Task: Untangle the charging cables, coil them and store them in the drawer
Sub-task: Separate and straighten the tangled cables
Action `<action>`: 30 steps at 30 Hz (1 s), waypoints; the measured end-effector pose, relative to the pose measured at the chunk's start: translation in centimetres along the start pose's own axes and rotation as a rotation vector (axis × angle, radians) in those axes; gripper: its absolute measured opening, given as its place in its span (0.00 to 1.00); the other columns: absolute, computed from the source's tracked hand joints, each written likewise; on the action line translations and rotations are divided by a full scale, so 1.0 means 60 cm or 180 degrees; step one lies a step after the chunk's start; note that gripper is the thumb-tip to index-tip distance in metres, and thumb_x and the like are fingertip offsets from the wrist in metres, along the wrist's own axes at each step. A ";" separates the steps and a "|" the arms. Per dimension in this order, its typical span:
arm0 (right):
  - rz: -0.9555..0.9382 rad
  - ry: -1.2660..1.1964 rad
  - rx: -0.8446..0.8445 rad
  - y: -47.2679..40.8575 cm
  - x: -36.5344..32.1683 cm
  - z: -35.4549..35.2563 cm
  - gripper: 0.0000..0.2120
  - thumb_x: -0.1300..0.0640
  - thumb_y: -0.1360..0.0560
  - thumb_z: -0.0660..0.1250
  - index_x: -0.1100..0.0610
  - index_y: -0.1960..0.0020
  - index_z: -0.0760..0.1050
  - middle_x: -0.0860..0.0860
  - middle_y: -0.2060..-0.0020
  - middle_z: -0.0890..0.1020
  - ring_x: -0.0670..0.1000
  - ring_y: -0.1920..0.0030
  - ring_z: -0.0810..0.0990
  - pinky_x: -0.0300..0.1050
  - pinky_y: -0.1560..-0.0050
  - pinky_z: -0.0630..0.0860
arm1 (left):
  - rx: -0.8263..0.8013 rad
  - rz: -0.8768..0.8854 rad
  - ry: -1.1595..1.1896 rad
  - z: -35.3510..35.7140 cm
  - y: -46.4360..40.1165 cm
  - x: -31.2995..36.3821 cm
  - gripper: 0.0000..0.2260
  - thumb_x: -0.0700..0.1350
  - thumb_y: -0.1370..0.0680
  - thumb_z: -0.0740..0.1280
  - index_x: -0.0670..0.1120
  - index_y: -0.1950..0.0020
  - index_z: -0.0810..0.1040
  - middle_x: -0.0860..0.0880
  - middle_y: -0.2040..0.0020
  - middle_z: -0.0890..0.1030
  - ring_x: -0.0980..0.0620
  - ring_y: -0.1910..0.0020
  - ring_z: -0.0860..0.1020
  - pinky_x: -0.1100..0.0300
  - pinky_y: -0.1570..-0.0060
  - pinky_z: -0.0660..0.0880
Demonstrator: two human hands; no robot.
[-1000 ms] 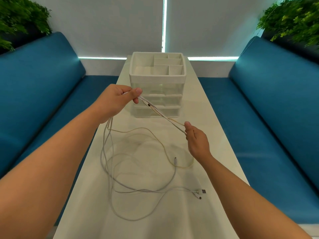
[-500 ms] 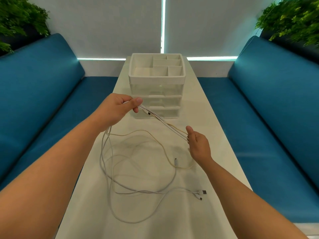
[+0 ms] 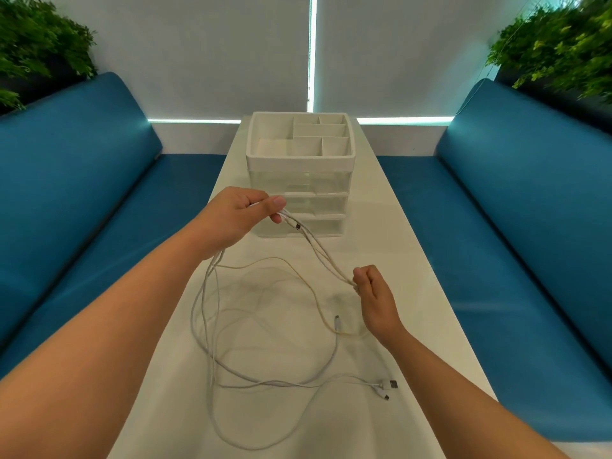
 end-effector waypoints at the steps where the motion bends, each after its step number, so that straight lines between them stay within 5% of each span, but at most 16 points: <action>1: -0.0035 0.0050 -0.0105 0.002 0.003 0.004 0.14 0.51 0.18 0.55 0.56 0.57 0.71 0.45 0.64 0.74 0.41 0.63 0.71 0.38 0.56 0.69 | -0.0074 0.0004 -0.0031 0.004 -0.002 0.004 0.15 0.56 0.21 0.64 0.47 0.56 0.84 0.57 0.65 0.79 0.50 0.50 0.73 0.67 0.63 0.67; 3: -0.0057 0.0195 -0.0295 -0.002 0.012 0.009 0.13 0.51 0.18 0.56 0.50 0.58 0.74 0.43 0.63 0.76 0.40 0.61 0.74 0.39 0.54 0.71 | -0.0196 0.0014 -0.0084 0.011 -0.008 0.007 0.15 0.56 0.21 0.64 0.49 0.57 0.84 0.61 0.61 0.78 0.51 0.61 0.75 0.65 0.58 0.69; 7: -0.0009 0.0530 -0.0649 -0.023 -0.009 0.014 0.11 0.52 0.26 0.63 0.40 0.51 0.80 0.39 0.49 0.81 0.45 0.44 0.77 0.54 0.36 0.71 | -0.0499 0.0106 -0.0175 0.023 -0.017 0.012 0.14 0.57 0.23 0.66 0.50 0.56 0.85 0.60 0.50 0.82 0.62 0.50 0.76 0.62 0.48 0.70; 9: -0.0022 0.0024 -0.0962 -0.040 -0.074 0.024 0.17 0.55 0.31 0.61 0.47 0.46 0.81 0.43 0.45 0.82 0.45 0.40 0.77 0.52 0.33 0.70 | -0.0645 0.0125 -0.0217 0.029 -0.020 0.015 0.13 0.58 0.25 0.67 0.51 0.56 0.85 0.59 0.51 0.83 0.62 0.49 0.78 0.65 0.48 0.70; 12: 0.0066 -0.0679 -0.2184 -0.049 -0.179 0.066 0.15 0.57 0.27 0.59 0.57 0.44 0.79 0.52 0.45 0.83 0.53 0.41 0.80 0.50 0.34 0.71 | -0.0810 0.0176 -0.0324 0.035 -0.022 0.024 0.14 0.60 0.27 0.67 0.52 0.57 0.86 0.57 0.54 0.84 0.63 0.51 0.79 0.64 0.48 0.72; 15: 0.0117 -0.0330 -0.2955 -0.042 -0.206 0.088 0.07 0.63 0.23 0.62 0.59 0.48 0.78 0.56 0.50 0.84 0.57 0.48 0.83 0.53 0.38 0.76 | -0.0760 0.0242 -0.0262 0.027 -0.028 0.033 0.14 0.60 0.27 0.68 0.51 0.57 0.86 0.56 0.50 0.84 0.59 0.46 0.79 0.60 0.43 0.73; 17: 0.0124 -0.0144 -0.2922 -0.044 -0.195 0.090 0.06 0.65 0.24 0.67 0.58 0.49 0.80 0.56 0.54 0.84 0.57 0.53 0.84 0.52 0.43 0.79 | -0.0709 0.0234 -0.0196 0.016 -0.030 0.037 0.13 0.58 0.26 0.68 0.51 0.57 0.86 0.58 0.49 0.84 0.59 0.46 0.78 0.63 0.46 0.72; 22: -0.0261 -0.0392 -0.1798 -0.057 -0.179 0.073 0.09 0.63 0.28 0.73 0.53 0.50 0.83 0.47 0.58 0.84 0.43 0.62 0.80 0.40 0.55 0.79 | -0.0734 0.0187 -0.0204 0.009 -0.026 0.033 0.12 0.55 0.24 0.67 0.49 0.55 0.86 0.60 0.48 0.82 0.58 0.45 0.78 0.69 0.51 0.71; 25: -0.0529 -0.0377 -0.1288 -0.055 -0.176 0.065 0.10 0.56 0.28 0.73 0.47 0.48 0.83 0.49 0.65 0.75 0.42 0.63 0.74 0.39 0.56 0.72 | -0.0633 0.0134 -0.0187 0.003 -0.025 0.025 0.12 0.55 0.24 0.67 0.50 0.56 0.86 0.60 0.48 0.83 0.58 0.46 0.78 0.66 0.50 0.71; 30: 0.0105 -0.0912 -0.1524 -0.038 -0.159 0.071 0.12 0.55 0.19 0.59 0.54 0.47 0.82 0.48 0.66 0.73 0.45 0.66 0.70 0.37 0.61 0.70 | -0.0644 0.0064 -0.0256 -0.005 -0.021 0.008 0.12 0.55 0.24 0.67 0.50 0.53 0.86 0.59 0.45 0.82 0.57 0.42 0.78 0.68 0.46 0.72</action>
Point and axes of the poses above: each hand's wrist, its own y-axis away from the middle knuckle, its own z-axis out of the palm, x = y × z, the point moved 7 cm from there along -y, towards the middle knuckle
